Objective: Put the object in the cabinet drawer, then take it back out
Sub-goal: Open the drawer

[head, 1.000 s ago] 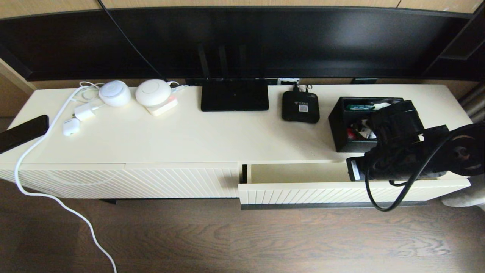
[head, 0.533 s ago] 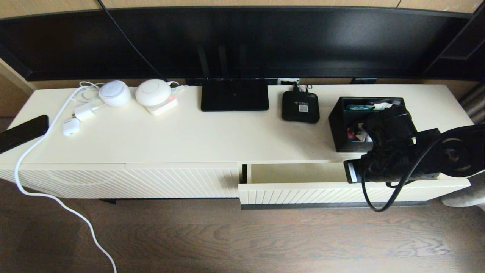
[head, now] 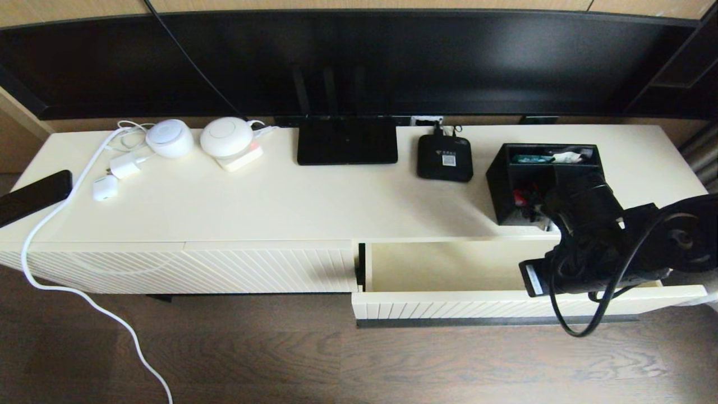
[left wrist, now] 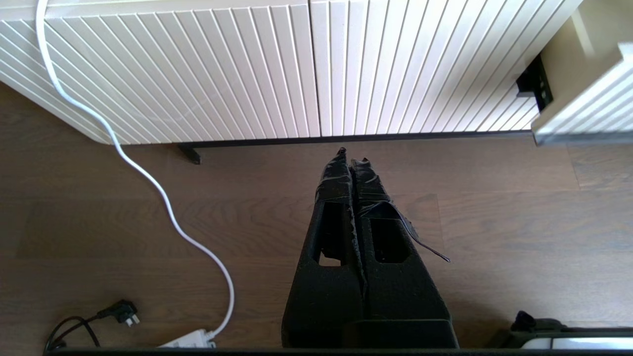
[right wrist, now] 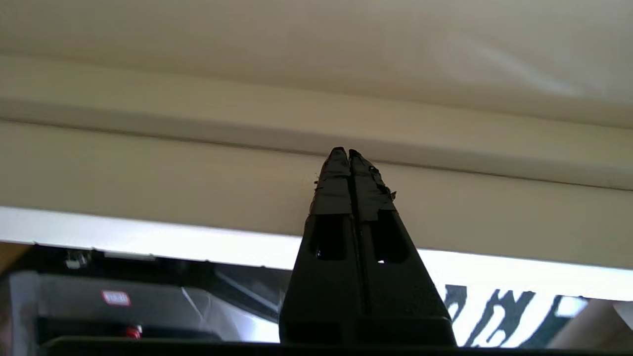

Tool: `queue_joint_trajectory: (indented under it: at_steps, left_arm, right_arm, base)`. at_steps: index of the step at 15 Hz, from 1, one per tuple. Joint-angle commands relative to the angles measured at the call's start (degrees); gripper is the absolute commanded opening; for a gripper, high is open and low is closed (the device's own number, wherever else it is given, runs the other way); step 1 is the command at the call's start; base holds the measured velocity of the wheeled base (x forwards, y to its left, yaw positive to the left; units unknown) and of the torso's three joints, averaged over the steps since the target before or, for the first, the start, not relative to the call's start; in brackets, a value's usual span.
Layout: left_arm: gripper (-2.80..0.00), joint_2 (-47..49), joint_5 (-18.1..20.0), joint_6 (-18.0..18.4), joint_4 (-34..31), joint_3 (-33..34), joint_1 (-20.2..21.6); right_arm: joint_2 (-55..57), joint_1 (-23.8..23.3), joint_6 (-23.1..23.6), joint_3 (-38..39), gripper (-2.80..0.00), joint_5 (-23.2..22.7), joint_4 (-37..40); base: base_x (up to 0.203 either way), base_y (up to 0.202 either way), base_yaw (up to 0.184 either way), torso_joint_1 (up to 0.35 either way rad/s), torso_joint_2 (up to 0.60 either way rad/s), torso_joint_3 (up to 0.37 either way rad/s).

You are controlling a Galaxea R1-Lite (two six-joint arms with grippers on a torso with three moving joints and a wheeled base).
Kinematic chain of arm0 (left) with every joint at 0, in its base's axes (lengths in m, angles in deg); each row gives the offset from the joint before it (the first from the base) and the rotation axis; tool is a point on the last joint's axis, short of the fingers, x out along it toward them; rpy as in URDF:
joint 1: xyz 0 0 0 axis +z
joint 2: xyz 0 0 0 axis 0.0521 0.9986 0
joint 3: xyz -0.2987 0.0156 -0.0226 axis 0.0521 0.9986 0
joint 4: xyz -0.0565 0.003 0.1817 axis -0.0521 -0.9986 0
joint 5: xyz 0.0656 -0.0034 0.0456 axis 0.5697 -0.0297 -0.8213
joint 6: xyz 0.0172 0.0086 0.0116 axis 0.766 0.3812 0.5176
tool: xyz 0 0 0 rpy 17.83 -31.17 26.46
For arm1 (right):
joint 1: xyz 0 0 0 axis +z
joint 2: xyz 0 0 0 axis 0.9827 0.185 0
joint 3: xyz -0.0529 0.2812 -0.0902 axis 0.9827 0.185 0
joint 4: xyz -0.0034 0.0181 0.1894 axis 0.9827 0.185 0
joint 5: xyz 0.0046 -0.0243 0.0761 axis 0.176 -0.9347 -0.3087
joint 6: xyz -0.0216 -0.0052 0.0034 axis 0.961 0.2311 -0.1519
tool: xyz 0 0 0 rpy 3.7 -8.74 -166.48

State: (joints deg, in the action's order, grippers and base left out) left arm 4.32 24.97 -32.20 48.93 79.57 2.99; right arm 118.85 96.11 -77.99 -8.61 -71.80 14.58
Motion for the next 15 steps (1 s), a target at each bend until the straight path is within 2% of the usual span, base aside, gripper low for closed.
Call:
queue_joint_trajectory:
  at_steps: [1, 4, 15]
  left_arm:
    - [-2.8, 0.1, 0.0, 0.0, 0.0, 0.0, 0.0]
    - [-2.8, 0.1, 0.0, 0.0, 0.0, 0.0, 0.0]
    - [-2.8, 0.0, 0.0, 0.0, 0.0, 0.0, 0.0]
  right_arm:
    - [-1.4, 0.3, -0.3, 2.6, -2.8, -0.1, 0.0]
    - [-1.9, 1.4, -2.4, 6.7, -2.8, 0.0, -0.1]
    - [-5.3, 5.0, -2.6, 20.4, -2.8, -0.2, -1.6]
  base:
    - [0.0, 0.0, 0.0, 0.0, 0.0, 0.0]
    - [0.0, 0.0, 0.0, 0.0, 0.0, 0.0]
    - [0.0, 0.0, 0.0, 0.0, 0.0, 0.0]
